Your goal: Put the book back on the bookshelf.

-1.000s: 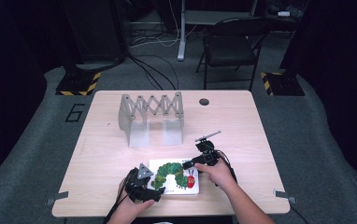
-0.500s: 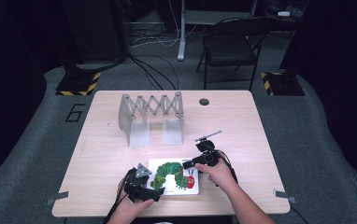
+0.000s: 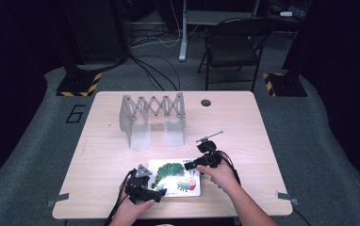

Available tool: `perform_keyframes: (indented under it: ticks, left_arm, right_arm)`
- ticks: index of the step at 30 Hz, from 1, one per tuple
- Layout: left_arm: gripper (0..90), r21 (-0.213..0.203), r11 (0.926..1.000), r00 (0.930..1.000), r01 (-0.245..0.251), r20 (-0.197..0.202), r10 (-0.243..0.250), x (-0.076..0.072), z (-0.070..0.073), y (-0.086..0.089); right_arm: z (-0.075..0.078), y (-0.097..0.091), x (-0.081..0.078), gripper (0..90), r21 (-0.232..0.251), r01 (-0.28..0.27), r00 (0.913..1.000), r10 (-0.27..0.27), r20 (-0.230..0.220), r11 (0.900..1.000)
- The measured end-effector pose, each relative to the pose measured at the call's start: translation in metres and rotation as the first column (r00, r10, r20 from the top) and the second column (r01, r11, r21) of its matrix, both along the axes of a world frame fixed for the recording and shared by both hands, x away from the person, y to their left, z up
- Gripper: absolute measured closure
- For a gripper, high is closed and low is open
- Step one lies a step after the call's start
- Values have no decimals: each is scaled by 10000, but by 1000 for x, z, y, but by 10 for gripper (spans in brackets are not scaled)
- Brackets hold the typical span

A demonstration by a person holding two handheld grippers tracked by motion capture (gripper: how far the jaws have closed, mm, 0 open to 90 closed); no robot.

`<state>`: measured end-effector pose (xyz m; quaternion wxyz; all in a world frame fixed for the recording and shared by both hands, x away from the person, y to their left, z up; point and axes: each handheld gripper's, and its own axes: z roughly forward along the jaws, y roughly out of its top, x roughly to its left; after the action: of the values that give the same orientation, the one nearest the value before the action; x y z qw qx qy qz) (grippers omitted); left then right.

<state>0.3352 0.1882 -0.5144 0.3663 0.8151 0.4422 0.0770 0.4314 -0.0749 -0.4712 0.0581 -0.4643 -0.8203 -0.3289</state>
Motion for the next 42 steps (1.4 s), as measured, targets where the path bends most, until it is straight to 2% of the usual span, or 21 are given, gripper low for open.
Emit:
perform_keyframes:
  ticks: [1,6,8,9,16,18,21,28,30,32,33,34,38,42]
  left_arm:
    - [85,124,9997,9998,210,-9,-210,2,1,2]
    - [84,-80,9995,9985,321,-431,-324,10,2,3]
    - [95,-193,9993,9978,331,-561,-342,12,3,3]
    - [102,-124,9993,9977,351,-583,-358,13,4,4]
    - [192,-683,9977,9965,-39,-835,-19,16,6,10]
    - [200,-624,9980,9965,22,-836,-75,17,6,12]
    - [229,-802,9966,9961,-193,-873,122,17,7,13]
    - [302,-862,9955,9970,-392,-694,332,16,11,15]
    - [317,-675,9977,9980,-115,-629,73,18,13,17]
    - [340,-733,9971,9978,-209,-638,162,17,14,18]
    - [350,-740,9967,9984,-342,-475,308,17,15,18]
    - [359,-791,9963,9982,-329,-517,289,17,16,18]
    - [386,-773,9958,9987,-496,-152,486,15,18,18]
    - [436,-794,9954,9986,-527,-61,524,15,23,22]
  right_arm:
    - [0,0,0,443,-21,1,10000,-1,11,10000]
    - [0,-1,0,443,-27,15,10000,-15,-68,10000]
    - [-1,-1,1,442,-22,-56,10000,56,47,10000]
    - [-1,-1,1,442,-23,-22,10000,22,20,10000]
    - [-1,-2,2,445,113,79,10000,-79,-21,9999]
    - [-1,-2,2,445,112,99,9999,-98,-59,9999]
    - [-1,-3,3,447,101,36,10000,-37,9,9999]
    - [3,-4,2,460,187,139,9997,-142,186,9997]
    - [4,-4,1,461,208,159,9996,-164,243,9997]
    - [6,-4,1,465,228,139,9993,-147,355,9996]
    - [8,-5,1,468,191,125,9993,-132,336,9997]
    - [9,-5,0,469,263,191,9988,-202,450,9995]
    - [14,-3,-3,469,196,188,9976,-200,664,9996]
    - [21,0,-6,469,77,147,9955,-154,938,9999]
